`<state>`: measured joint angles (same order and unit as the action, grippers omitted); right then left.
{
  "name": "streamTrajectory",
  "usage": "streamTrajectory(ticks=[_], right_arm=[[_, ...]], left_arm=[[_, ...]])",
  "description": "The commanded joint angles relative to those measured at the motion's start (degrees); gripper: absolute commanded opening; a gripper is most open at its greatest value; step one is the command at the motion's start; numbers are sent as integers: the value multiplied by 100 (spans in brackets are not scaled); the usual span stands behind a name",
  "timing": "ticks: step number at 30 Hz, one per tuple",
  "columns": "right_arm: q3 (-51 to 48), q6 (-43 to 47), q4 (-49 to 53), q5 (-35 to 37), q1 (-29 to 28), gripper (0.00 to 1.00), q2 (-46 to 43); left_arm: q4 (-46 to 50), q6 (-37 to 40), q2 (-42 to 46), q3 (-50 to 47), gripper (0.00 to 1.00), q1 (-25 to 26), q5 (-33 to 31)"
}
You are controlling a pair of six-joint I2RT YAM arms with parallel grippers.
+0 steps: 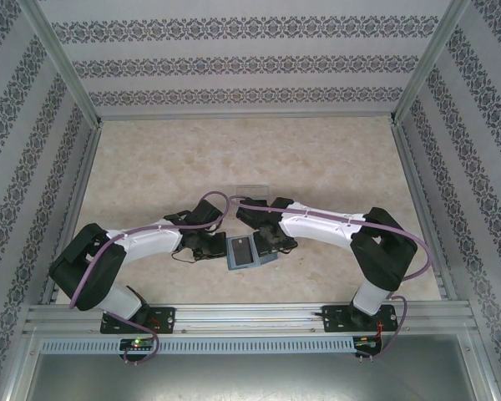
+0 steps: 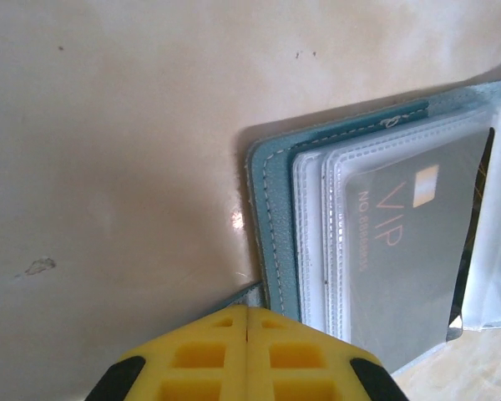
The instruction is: Take the credit cards out of the card holder
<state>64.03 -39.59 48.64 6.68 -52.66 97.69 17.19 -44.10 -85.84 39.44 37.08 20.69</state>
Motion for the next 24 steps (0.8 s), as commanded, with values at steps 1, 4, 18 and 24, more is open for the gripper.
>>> streamTrajectory(ticks=[1,4,18,24], right_arm=[[-2,99,174,242,-16,56,3],[-76,101,118,246,-16,57,41],[-1080,-480,-804,-675,-42,44,-713],[-1111,-551,-971,-955,-43,40,-905]], left_arm=[[225,59,40,66,8,45,-107],[224,62,52,95,7,45,-94],[1043,348,113,818,8,118,-271],[1081,424,-93,1158,10,221,-147]])
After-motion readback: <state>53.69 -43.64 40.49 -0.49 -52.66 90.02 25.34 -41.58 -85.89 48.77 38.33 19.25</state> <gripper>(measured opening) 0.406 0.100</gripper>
